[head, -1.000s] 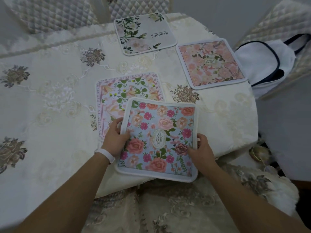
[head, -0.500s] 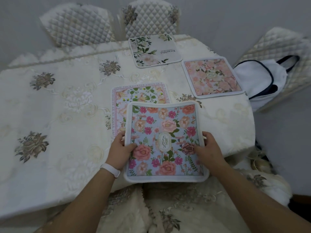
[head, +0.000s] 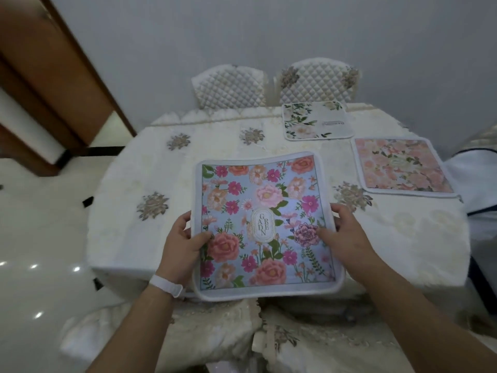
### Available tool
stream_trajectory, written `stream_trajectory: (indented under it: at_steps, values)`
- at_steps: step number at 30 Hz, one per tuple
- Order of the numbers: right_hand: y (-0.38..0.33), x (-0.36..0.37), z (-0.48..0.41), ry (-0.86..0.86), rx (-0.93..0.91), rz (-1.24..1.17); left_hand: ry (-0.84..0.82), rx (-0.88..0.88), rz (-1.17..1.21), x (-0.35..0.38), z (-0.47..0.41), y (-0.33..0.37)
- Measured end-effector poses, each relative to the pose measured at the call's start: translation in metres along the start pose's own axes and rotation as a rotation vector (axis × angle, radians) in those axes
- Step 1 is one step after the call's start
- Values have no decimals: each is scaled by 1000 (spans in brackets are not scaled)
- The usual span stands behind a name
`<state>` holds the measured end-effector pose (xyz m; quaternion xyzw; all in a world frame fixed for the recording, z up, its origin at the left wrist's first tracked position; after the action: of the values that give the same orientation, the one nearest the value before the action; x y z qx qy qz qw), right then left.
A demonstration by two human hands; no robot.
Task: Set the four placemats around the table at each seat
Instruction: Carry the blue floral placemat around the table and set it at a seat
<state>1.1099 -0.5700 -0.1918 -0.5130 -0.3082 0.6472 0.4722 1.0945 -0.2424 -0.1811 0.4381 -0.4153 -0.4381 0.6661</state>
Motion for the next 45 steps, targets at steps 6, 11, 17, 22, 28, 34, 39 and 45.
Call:
stream_trajectory:
  at_steps: [6,11,17,22,28,34,39,45]
  values:
    - [-13,29,24,-224,-73,-4,200,70,47,-39,77,14]
    - [-35,68,46,-363,-127,1,330,109,66,-81,130,19]
    - [-79,128,85,-488,-252,81,483,173,130,-150,193,30]
    - [-120,198,130,-578,-315,94,569,202,184,-228,228,37]
    - [-152,314,189,-643,-314,122,652,203,215,-348,268,41]
    - [-183,462,258,-674,-336,185,724,218,229,-496,311,49]
    - [-200,539,294,-715,-314,169,757,221,236,-584,332,53]
    - [-218,605,305,-756,-312,202,783,204,261,-647,334,52]
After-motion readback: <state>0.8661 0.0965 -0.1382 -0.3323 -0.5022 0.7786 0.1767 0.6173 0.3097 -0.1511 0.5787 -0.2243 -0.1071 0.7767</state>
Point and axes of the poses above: each hand's wrist, its own z-axis away from the middle knuckle, its own x-axis out of the palm, y = z × x, the point moved 6 cm from there along -z, towards the middle knuckle, and after that the axes turned 11 degrees about z, right-handed, at the moved point
